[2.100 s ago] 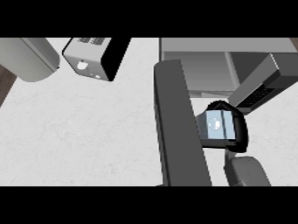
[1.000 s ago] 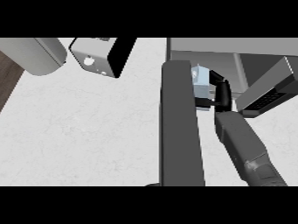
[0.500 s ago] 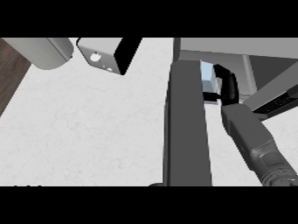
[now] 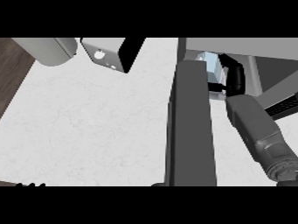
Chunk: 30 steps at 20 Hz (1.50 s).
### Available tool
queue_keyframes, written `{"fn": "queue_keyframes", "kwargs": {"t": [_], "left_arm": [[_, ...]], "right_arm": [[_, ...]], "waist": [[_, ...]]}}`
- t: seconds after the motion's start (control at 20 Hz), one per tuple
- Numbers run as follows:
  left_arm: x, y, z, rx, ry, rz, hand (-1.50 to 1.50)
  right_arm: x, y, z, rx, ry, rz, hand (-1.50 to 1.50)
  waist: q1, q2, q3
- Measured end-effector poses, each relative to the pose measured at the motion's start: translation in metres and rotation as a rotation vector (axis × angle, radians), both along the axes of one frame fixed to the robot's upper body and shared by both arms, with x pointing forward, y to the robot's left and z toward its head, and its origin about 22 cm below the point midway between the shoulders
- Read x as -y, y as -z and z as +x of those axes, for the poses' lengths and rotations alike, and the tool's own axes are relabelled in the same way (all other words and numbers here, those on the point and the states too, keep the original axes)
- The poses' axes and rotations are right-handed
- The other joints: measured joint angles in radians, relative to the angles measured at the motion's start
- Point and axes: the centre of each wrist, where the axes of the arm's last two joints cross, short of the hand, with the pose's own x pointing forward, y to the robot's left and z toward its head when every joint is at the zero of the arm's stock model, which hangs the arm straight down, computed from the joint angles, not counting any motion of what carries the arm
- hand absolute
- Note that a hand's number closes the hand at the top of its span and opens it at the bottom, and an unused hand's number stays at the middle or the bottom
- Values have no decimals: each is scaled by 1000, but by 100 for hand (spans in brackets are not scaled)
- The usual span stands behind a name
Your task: Pick up the milk, place it into the microwave and close the microwave
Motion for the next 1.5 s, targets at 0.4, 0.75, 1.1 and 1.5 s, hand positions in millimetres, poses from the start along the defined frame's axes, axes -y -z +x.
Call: {"fn": "queue_keyframes", "kwargs": {"t": [0.4, 0.75, 1.1, 1.5], "left_arm": [[-6, 3, 3, -6, 4, 6, -150], [-9, 5, 9, -8, 17, 9, -150], [-11, 3, 16, 10, 34, 20, -150], [-10, 5, 22, 4, 61, 32, -150]], "right_arm": [[0, -17, 10, 90, 84, -27, 150], [5, -25, 15, 126, 194, -85, 150], [40, 6, -8, -48, 428, -225, -150], [38, 13, -12, -109, 431, -394, -150]], "waist": [[18, 8, -1], [27, 17, -1], [35, 36, -9], [75, 35, -4]]}}
